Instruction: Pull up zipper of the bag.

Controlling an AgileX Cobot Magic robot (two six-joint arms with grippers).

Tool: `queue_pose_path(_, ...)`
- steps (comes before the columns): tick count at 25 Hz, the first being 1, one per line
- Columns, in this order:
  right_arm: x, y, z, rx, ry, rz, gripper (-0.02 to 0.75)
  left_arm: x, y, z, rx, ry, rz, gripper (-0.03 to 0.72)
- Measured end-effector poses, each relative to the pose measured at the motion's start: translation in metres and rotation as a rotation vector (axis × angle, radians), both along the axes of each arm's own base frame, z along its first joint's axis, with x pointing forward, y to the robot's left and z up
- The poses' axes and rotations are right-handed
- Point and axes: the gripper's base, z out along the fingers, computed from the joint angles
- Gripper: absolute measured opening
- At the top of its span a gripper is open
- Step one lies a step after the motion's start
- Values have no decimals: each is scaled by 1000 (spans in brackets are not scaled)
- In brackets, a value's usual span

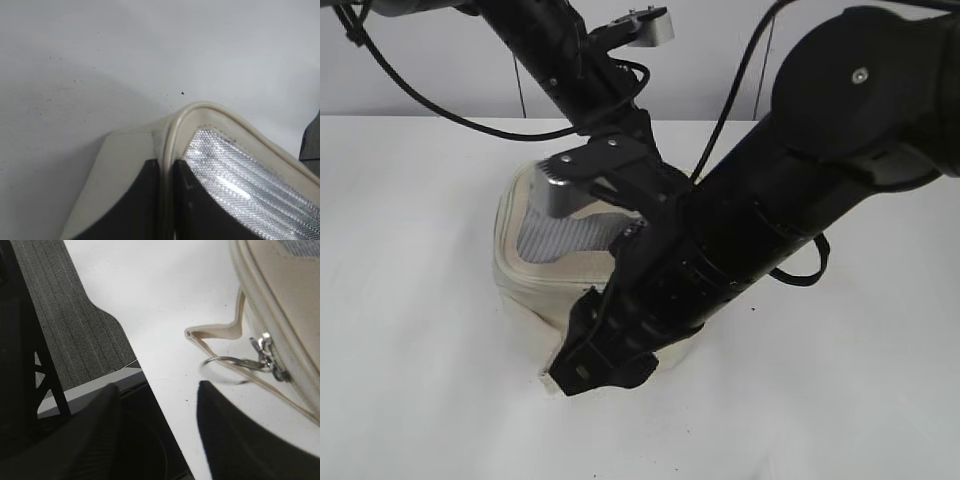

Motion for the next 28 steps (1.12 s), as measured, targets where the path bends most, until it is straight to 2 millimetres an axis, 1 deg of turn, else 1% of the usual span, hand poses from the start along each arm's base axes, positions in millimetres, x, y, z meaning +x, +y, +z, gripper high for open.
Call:
queue_pose_path(2, -1, -3, 5, -2, 7, -34, 542, 0, 1, 4, 5, -18, 1, 96)
queue_pose_path(3, -1, -5, 10, 2, 0, -46, 575, 0, 2, 7, 7, -31, 3, 126)
queue_pose_path(5, -2, -10, 22, 16, -25, -64, 615, -1, 4, 17, 3, -65, 13, 188)
queue_pose_path(7, -2, -17, 34, 34, -40, -103, 629, -3, 8, 30, 3, -102, 29, 253)
queue_pose_path(9, 2, -26, 44, 45, -46, -164, 631, -5, 11, 41, 15, -121, 54, 293)
queue_pose_path(11, 8, -38, 50, 32, -54, -237, 631, -6, 16, 50, 45, -136, 94, 314)
queue_pose_path(16, 29, -75, 60, -47, -115, -405, 626, -9, 35, 74, 169, -186, 276, 326)
queue_pose_path(19, 41, -101, 61, -134, -135, -499, 616, -15, 50, 97, 219, -258, 366, 327)
queue_pose_path(23, 53, -134, 60, -245, -138, -606, 604, -24, 74, 134, 237, -342, 508, 327)
queue_pose_path(25, 57, -150, 63, -270, -142, -668, 596, -31, 90, 150, 236, -369, 585, 327)
queue_pose_path(28, 59, -174, 70, -293, -145, -754, 592, -42, 119, 163, 250, -371, 687, 327)
